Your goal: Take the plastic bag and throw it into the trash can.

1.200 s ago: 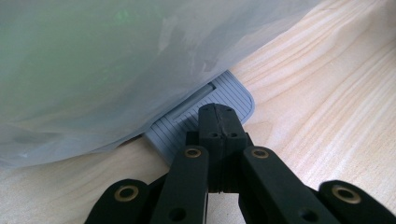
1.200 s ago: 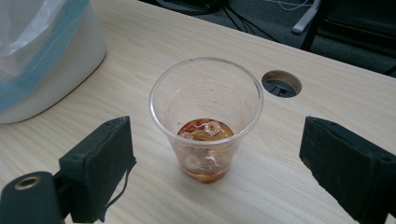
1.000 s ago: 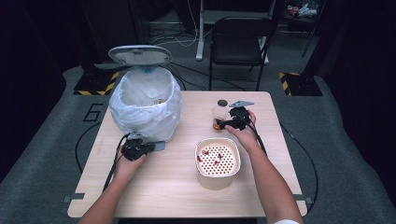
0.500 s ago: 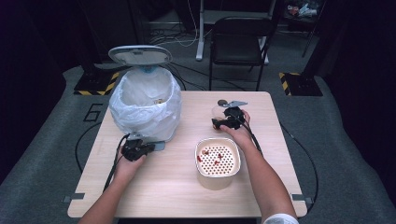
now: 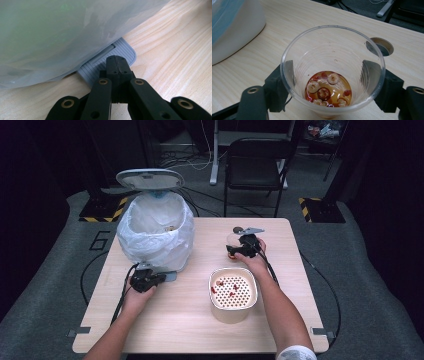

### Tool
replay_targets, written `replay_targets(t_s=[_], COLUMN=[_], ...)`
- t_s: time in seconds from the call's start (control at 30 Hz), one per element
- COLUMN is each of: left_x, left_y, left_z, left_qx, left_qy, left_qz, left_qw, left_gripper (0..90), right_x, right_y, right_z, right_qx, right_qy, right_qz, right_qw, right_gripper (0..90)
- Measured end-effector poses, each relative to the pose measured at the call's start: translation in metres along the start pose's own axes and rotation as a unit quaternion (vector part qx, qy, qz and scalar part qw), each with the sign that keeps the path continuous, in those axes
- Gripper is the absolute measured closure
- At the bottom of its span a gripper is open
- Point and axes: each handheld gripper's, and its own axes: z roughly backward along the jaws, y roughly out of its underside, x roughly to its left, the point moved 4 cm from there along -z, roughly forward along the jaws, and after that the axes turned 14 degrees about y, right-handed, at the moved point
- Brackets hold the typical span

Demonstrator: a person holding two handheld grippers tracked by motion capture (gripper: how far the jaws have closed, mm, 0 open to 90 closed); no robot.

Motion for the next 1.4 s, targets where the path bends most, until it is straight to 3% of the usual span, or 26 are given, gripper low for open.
replay_targets(t_s=[0.37, 0.57, 0.77, 0.93, 1.4], left_x=[0.0, 0.0, 0.0, 0.0, 0.001], left_y=[0.0, 0.0, 0.0, 0.0, 0.0], left_z=[0.0, 0.0, -0.001, -0.001, -0.001], left_qx=[-0.001, -0.005, -0.005, -0.006, -0.006], left_qy=[0.001, 0.005, 0.006, 0.006, 0.008], left_qz=[0.0, 0.003, 0.003, 0.004, 0.004], left_qw=[1.0, 1.0, 1.0, 1.0, 0.9999], left_gripper=[90.0, 90.0, 90.0, 90.0, 90.0], right_x=[0.0, -0.006, -0.009, -0.014, -0.023], right_y=[-0.001, 0.0, 0.004, 0.007, 0.004], right_z=[0.008, 0.018, 0.026, 0.037, 0.084], right_qx=[-0.004, -0.013, -0.022, -0.032, -0.061], right_qy=[0.013, 0.009, 0.011, 0.019, 0.006], right_qz=[0.021, 0.01, 0.014, 0.012, 0.008], right_qw=[0.9997, 0.9998, 0.9996, 0.9992, 0.9981], right_gripper=[32.5, 34.8, 35.3, 35.9, 38.1])
